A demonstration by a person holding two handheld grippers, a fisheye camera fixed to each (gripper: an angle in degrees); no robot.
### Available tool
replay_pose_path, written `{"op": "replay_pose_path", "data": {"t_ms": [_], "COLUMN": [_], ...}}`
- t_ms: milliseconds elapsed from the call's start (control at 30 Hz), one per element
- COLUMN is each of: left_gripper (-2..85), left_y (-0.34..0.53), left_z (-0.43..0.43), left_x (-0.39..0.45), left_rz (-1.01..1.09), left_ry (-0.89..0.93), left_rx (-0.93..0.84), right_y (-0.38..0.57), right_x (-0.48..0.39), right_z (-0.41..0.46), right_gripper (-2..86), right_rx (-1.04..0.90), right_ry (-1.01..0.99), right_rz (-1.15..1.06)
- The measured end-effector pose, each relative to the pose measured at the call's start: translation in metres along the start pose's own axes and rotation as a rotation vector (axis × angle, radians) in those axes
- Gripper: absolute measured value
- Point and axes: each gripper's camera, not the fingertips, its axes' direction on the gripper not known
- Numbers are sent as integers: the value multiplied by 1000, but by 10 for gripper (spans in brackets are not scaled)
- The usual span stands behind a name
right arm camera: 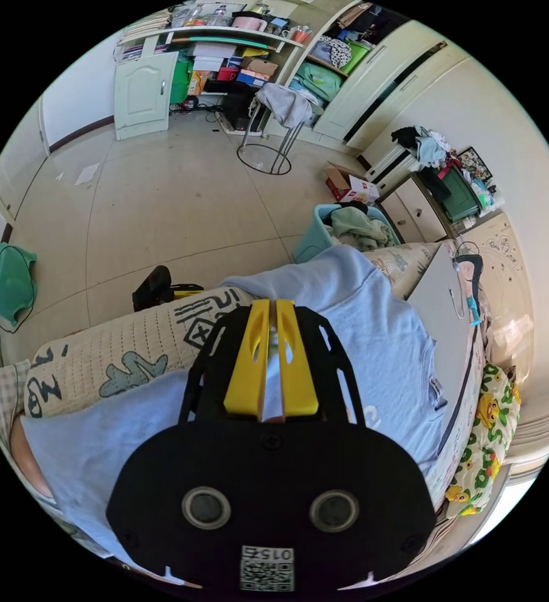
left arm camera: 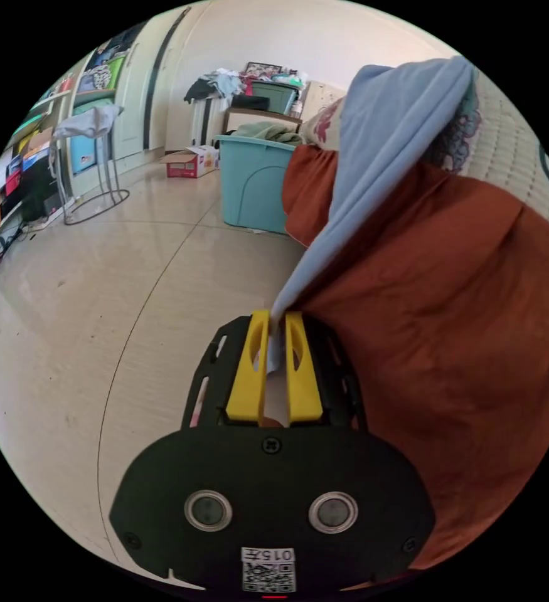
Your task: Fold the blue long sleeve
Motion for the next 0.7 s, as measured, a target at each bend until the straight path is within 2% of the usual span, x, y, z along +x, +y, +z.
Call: {"op": "replay_pose_path", "data": {"t_ms": [167,267,533,700], "left_gripper": [32,45,11,81], "left_y": [-6,-8,-34,-44], "left_z": [-20,-26,-43,-42], "left_x": [-24,-46,-54,-64], "left_rz": [55,86,99,155], "left_ry": [-12,99,21,92], "left_rx": [0,-6,-7,-80], "right_y": [6,9,13,17], "right_x": [5,10,14,19], "right_z": [12,16,22,21], "right_gripper": [0,0,4,5], "right_rx": [12,26,24,26], "right_ry": [-19,-39,-33,-30], "right_rz": [15,34,33,38]}}
